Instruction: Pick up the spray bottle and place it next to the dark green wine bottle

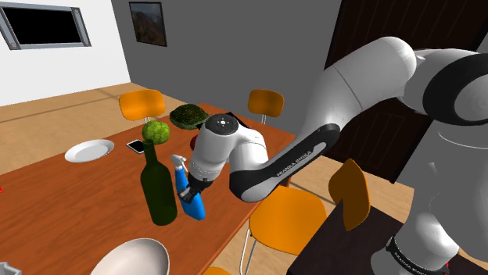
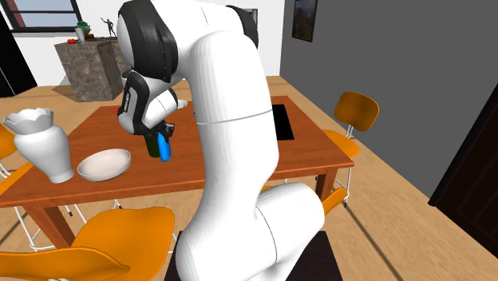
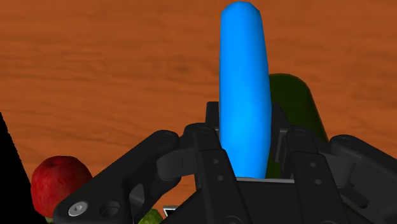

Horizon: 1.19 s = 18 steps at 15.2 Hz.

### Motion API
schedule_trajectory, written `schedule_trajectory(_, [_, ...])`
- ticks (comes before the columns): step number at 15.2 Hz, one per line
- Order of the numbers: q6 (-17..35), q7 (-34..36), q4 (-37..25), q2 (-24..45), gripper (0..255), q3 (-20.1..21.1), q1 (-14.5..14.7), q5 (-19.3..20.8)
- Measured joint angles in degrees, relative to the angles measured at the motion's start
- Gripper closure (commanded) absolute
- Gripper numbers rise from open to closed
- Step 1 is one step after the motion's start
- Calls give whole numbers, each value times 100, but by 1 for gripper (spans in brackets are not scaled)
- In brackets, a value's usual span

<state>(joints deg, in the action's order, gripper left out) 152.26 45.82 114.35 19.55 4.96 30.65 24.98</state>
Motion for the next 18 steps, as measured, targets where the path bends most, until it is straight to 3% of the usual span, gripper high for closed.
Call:
schedule_trajectory(9, [221,150,9,197,255,-83,53,147])
schedule_trajectory(10, [225,150,12,196,0,-83,52,148])
schedule_trajectory(18, [108,79,105,3,0,-30,22,67])
